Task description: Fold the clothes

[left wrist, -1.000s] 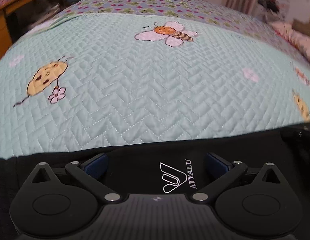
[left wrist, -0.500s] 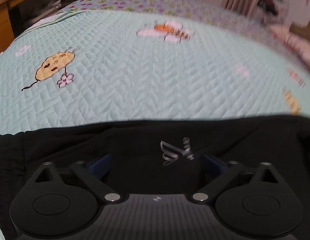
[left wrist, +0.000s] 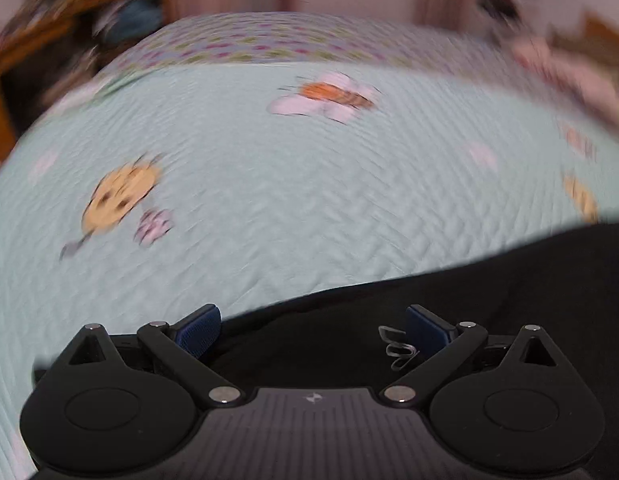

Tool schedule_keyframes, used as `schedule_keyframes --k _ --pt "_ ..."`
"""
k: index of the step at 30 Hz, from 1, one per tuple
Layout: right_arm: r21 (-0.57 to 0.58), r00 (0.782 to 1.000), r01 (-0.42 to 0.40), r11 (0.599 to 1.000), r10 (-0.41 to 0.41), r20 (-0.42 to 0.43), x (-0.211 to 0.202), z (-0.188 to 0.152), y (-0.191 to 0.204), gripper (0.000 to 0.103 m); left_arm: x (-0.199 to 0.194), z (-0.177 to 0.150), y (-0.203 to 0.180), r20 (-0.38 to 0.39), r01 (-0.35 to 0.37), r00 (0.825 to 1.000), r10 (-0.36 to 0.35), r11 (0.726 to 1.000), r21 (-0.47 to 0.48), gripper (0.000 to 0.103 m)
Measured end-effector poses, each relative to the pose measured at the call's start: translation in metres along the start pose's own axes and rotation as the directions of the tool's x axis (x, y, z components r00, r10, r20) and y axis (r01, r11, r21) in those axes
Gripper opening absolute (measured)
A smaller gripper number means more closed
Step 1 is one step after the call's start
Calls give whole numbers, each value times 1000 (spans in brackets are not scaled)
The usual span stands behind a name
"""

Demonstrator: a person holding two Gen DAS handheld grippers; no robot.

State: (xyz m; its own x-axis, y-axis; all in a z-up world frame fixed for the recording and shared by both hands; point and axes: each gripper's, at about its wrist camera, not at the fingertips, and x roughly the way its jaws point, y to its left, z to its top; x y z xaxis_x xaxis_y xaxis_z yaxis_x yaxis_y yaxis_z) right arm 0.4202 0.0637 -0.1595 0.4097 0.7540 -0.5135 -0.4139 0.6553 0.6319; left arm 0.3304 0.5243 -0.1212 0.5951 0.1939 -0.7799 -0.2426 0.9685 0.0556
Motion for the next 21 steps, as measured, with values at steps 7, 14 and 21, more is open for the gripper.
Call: schedule_keyframes --k 7,14,21 --pt "-598 989 122 792 -149 5 21 31 45 73 8 -3 -13 9 -34 999 33 993 113 102" --pt "-711 954 -28 702 -193 -228 80 76 39 73 18 -13 16 -25 57 998 -57 998 10 103" --pt "-774 884 -176 608 -248 -396 112 78 39 82 19 -15 15 -15 63 998 -63 998 12 103"
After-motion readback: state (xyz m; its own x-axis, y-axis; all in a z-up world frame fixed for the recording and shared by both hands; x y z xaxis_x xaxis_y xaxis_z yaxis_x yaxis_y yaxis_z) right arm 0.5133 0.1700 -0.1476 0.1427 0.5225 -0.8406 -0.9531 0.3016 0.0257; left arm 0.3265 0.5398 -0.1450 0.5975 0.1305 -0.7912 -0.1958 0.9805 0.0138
